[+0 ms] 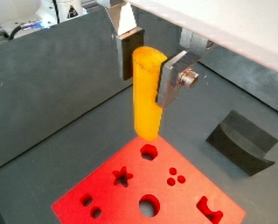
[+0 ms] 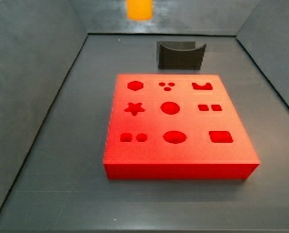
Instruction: Insert the oval object.
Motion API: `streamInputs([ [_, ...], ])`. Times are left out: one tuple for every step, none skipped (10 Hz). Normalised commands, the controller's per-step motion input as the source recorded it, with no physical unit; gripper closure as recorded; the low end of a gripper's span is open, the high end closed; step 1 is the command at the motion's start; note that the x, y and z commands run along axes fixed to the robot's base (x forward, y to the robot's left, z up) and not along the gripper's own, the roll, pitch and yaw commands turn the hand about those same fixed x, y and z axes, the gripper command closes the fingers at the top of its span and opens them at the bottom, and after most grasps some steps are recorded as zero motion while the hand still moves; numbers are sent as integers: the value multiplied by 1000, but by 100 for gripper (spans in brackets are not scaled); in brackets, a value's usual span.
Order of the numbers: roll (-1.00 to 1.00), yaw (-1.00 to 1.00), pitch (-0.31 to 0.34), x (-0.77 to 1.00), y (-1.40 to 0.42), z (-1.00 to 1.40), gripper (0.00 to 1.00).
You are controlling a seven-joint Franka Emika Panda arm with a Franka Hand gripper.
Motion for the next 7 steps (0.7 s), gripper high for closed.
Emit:
streamInputs([
  [-14, 0, 0, 86, -251, -189, 100],
  [-80, 169, 0, 231, -343, -249, 100],
  [-51, 240, 0, 369, -486, -309, 100],
  [-60, 274, 0, 451, -566, -343, 100],
  [-91, 269, 0, 506, -569, -394, 100],
  [-77, 257, 0, 531, -574, -431, 100],
  [0, 220, 0, 626, -603, -503, 100],
])
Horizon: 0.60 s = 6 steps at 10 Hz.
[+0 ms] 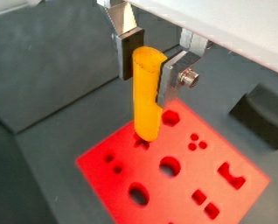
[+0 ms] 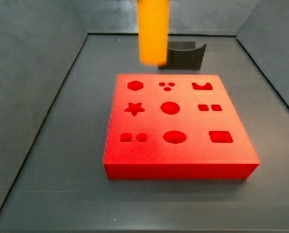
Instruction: Insert the oval object.
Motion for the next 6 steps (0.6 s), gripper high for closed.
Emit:
streamInputs([
  [0, 194, 0, 671, -603, -526, 100],
  [7, 140, 0, 734, -594, -586, 100],
  [64, 91, 0, 763, -583, -560, 100],
  [124, 46, 0, 789, -566, -517, 100],
  [159, 114, 0, 820, -423, -540, 100],
  [160, 140, 0, 817, -323, -483, 100],
])
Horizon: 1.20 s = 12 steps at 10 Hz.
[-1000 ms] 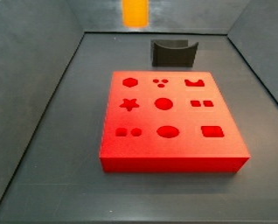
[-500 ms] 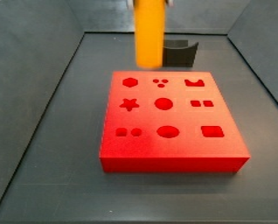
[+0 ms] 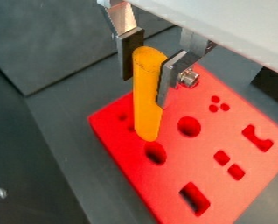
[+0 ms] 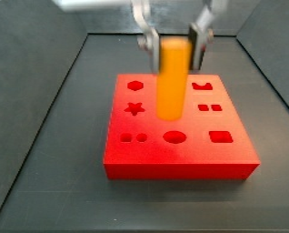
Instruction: Insert the oval object.
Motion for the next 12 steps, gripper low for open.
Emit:
streamInputs([
  [139, 163, 0, 814, -260, -434, 100],
  [50, 223, 0, 860, -71, -374, 100],
  [23, 191, 31, 914, 0, -326, 100],
  [0, 0, 61, 551, 203, -171, 100],
  [0, 17, 44, 106, 186, -151, 100],
  [0, 23, 1, -63, 149, -160, 100],
  [39, 0, 20, 0, 51, -151, 100],
  [139, 0, 30, 0, 0, -237, 100],
  [146, 0, 26, -209, 31, -246, 100],
  [111, 0, 7, -191, 6, -220, 100],
  [91, 0, 0, -126, 0, -223, 100],
  [90, 0, 0, -126, 0, -211, 100],
])
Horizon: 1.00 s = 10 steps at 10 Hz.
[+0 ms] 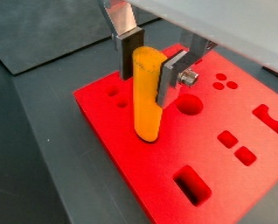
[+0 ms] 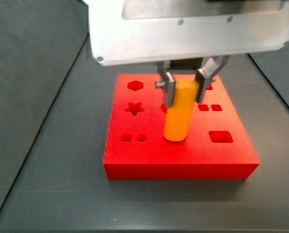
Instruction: Insert the oval object.
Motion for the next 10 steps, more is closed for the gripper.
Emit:
streamInputs([
  [26, 11, 0, 60, 0, -163, 100],
  [21, 69, 0, 211, 0, -169, 100],
  [16, 123, 0, 206, 0, -131, 100],
  [1, 129, 0, 166, 0, -109, 100],
  [7, 46, 0, 0, 0, -114, 100],
  [6, 0, 0, -17, 0, -117, 100],
  [0, 6, 0, 0, 0, 0, 100],
  [0, 0, 0, 0, 0, -17, 100],
  [89, -17, -10, 0, 0, -460, 100],
  [114, -31, -11, 0, -14, -600, 100],
])
